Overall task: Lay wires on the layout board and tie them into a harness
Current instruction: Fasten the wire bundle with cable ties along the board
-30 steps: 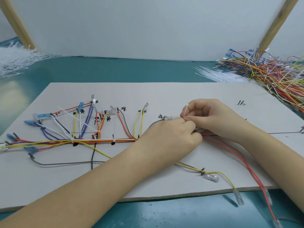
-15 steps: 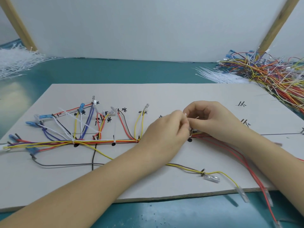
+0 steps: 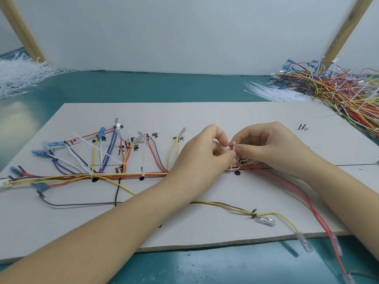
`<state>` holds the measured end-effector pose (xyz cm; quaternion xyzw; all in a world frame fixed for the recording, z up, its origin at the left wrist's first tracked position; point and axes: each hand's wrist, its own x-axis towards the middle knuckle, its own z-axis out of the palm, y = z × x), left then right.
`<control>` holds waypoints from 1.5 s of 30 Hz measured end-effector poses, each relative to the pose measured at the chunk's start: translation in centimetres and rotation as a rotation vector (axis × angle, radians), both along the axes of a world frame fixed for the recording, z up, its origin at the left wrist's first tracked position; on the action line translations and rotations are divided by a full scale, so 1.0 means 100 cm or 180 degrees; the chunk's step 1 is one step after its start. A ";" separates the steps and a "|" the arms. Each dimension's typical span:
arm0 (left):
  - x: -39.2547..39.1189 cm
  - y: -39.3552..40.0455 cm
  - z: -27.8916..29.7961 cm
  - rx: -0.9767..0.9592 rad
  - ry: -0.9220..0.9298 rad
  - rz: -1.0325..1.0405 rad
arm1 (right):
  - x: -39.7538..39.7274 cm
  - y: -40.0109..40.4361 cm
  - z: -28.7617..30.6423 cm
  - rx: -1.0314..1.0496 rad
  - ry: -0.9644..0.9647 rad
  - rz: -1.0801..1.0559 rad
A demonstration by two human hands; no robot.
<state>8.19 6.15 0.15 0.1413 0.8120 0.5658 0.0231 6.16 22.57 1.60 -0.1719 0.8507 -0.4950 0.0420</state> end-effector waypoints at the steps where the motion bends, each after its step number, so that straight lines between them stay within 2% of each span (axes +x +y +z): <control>1: 0.000 0.000 0.000 -0.0002 0.0001 -0.0013 | 0.000 0.000 0.000 0.0012 -0.0013 -0.0006; 13: -0.001 0.000 0.001 -0.0019 -0.0033 0.0025 | 0.001 0.003 -0.002 0.0272 0.0204 0.0172; 18: -0.002 0.001 0.000 -0.0063 0.0026 0.0055 | 0.000 0.006 0.001 -0.0050 0.0028 0.0333; 23: -0.002 0.002 -0.001 -0.0094 0.0114 -0.0002 | -0.001 0.006 0.003 -0.0048 0.0030 0.0317; 34: -0.008 -0.003 0.001 -0.0040 -0.0023 -0.0032 | 0.004 0.007 0.010 0.0372 0.0684 0.0335; 37: -0.007 -0.002 0.002 -0.0257 0.0034 -0.0149 | 0.004 0.008 0.010 0.0449 0.0760 0.0267; 40: -0.006 -0.002 0.001 -0.0549 0.0003 -0.0221 | 0.003 0.007 0.013 0.0073 0.0706 0.0081; 45: -0.006 0.000 0.003 -0.1103 0.0193 -0.0291 | 0.009 0.000 0.015 -0.0700 0.0275 0.0132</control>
